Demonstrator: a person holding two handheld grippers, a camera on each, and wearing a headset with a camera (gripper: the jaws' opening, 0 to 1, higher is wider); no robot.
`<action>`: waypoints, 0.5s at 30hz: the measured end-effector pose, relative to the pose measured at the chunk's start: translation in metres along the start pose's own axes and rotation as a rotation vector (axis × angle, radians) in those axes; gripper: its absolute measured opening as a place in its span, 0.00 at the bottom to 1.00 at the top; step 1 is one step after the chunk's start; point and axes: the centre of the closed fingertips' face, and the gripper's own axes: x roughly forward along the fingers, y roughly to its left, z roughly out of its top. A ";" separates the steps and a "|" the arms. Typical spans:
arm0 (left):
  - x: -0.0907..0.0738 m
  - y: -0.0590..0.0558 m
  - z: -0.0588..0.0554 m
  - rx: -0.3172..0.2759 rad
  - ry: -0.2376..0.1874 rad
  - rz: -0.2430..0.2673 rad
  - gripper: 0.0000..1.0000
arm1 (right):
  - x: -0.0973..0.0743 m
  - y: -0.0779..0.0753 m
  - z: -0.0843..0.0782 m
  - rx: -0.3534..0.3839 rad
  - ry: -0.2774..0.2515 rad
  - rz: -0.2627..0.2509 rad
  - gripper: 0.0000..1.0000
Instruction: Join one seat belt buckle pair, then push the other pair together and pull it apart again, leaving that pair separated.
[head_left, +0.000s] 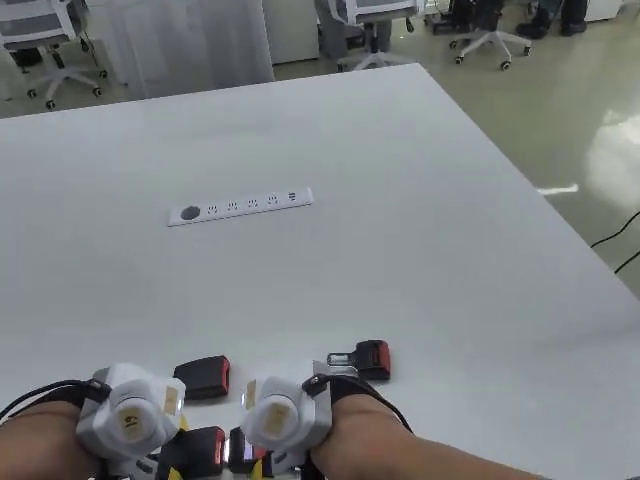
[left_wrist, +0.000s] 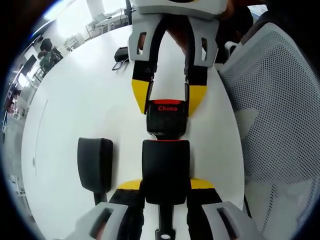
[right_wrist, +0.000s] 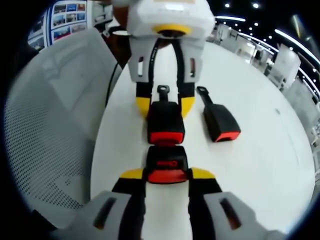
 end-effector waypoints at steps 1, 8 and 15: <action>0.000 0.000 0.000 0.000 -0.002 0.001 0.32 | 0.000 0.000 0.000 0.000 -0.002 0.000 0.30; 0.000 0.001 0.001 0.003 -0.006 -0.005 0.32 | -0.001 0.000 -0.001 0.003 0.001 0.011 0.30; 0.000 -0.001 0.002 -0.011 -0.034 0.000 0.32 | -0.001 0.000 -0.001 0.005 -0.008 0.021 0.30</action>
